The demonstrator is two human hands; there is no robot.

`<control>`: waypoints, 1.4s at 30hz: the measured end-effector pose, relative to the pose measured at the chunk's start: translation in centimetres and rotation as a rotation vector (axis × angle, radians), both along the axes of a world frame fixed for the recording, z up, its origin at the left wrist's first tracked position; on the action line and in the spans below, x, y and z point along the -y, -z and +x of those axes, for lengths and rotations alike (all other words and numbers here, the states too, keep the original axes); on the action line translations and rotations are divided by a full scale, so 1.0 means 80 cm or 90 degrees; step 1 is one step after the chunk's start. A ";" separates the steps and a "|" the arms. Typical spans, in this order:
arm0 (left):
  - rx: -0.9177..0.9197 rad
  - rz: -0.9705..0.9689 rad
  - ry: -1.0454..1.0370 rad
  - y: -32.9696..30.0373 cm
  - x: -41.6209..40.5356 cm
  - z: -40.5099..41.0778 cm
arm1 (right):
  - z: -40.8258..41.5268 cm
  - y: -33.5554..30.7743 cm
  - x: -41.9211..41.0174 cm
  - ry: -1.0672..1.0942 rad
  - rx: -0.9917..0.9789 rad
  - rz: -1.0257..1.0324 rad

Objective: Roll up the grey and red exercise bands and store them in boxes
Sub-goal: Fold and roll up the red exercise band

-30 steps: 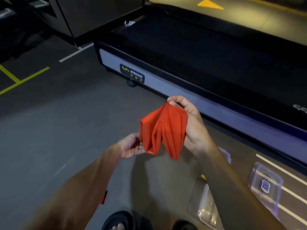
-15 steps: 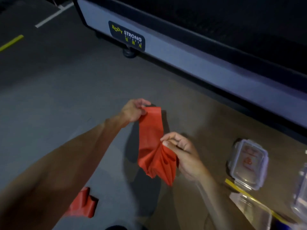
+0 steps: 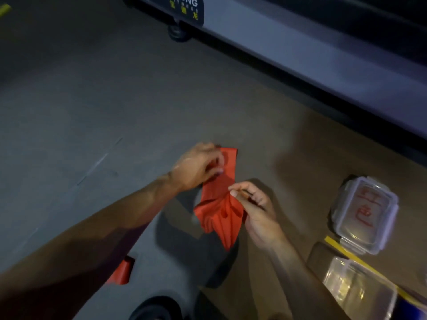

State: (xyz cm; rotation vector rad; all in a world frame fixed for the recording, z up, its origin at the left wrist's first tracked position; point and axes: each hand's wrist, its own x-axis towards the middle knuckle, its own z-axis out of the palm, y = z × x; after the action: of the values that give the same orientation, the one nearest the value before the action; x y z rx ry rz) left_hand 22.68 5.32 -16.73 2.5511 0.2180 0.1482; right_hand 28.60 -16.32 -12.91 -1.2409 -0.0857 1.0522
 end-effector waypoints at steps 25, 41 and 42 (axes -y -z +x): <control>-0.108 -0.613 -0.466 0.011 0.055 -0.043 | 0.052 0.055 -0.084 0.150 0.138 -0.291; -0.064 -0.169 -0.353 -0.007 0.056 -0.036 | 0.049 0.040 -0.098 0.010 0.277 -0.355; -0.056 -0.170 -0.340 -0.006 0.050 -0.032 | 0.048 0.038 -0.098 0.002 0.294 -0.356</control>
State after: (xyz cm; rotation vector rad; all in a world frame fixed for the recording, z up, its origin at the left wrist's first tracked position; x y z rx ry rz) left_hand 20.11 1.33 -16.22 2.1813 0.8901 0.1935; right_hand 32.42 -8.48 -15.94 -1.9792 -0.1502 0.7881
